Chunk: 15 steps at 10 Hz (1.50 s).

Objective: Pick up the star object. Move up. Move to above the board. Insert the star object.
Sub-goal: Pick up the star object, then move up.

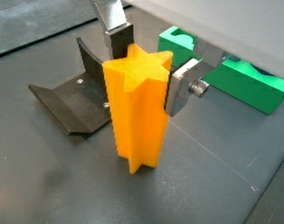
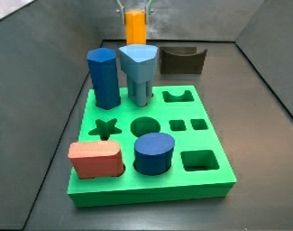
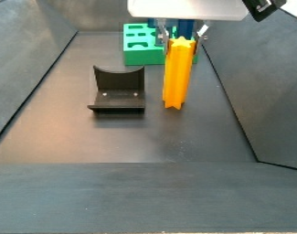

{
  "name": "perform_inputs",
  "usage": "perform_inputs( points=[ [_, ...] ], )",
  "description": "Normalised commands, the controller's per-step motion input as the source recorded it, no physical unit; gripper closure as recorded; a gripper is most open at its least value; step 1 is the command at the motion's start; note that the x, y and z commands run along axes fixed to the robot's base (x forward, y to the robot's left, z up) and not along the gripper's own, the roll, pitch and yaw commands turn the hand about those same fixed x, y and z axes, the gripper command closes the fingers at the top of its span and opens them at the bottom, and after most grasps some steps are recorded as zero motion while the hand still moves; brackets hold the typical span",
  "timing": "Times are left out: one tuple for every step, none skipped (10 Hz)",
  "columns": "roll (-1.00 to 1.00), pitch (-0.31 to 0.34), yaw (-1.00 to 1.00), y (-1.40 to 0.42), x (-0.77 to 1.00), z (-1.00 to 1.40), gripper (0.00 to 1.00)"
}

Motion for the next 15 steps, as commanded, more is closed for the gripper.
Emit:
perform_inputs(
  points=[
    [0.00, 0.000, 0.00, 0.00, 0.00, 0.00, 1.00],
    [0.00, 0.000, 0.00, 0.00, 0.00, 0.00, 1.00],
    [0.00, 0.000, 0.00, 0.00, 0.00, 0.00, 1.00],
    [0.00, 0.000, 0.00, 0.00, 0.00, 0.00, 1.00],
    [0.00, 0.000, 0.00, 0.00, 0.00, 0.00, 1.00],
    [0.00, 0.000, 0.00, 0.00, 0.00, 0.00, 1.00],
    [0.00, 0.000, 0.00, 0.00, 0.00, 0.00, 1.00],
    [0.00, 0.000, 0.00, 0.00, 0.00, 0.00, 1.00],
    [0.00, 0.000, 0.00, 0.00, 0.00, 0.00, 1.00],
    [0.00, 0.000, 0.00, 0.00, 0.00, 0.83, 1.00],
    [-0.01, 0.007, 0.01, -0.07, 0.00, 0.82, 1.00],
    [-0.02, 0.022, 0.02, -0.07, -0.01, 0.72, 1.00],
    [-0.04, 0.028, 0.02, -0.03, -0.01, 0.54, 1.00],
    [-0.06, 0.039, 0.02, -0.02, 0.00, 0.39, 1.00],
    [-0.08, 0.055, 0.02, -0.02, 0.01, 0.18, 1.00]
  ],
)
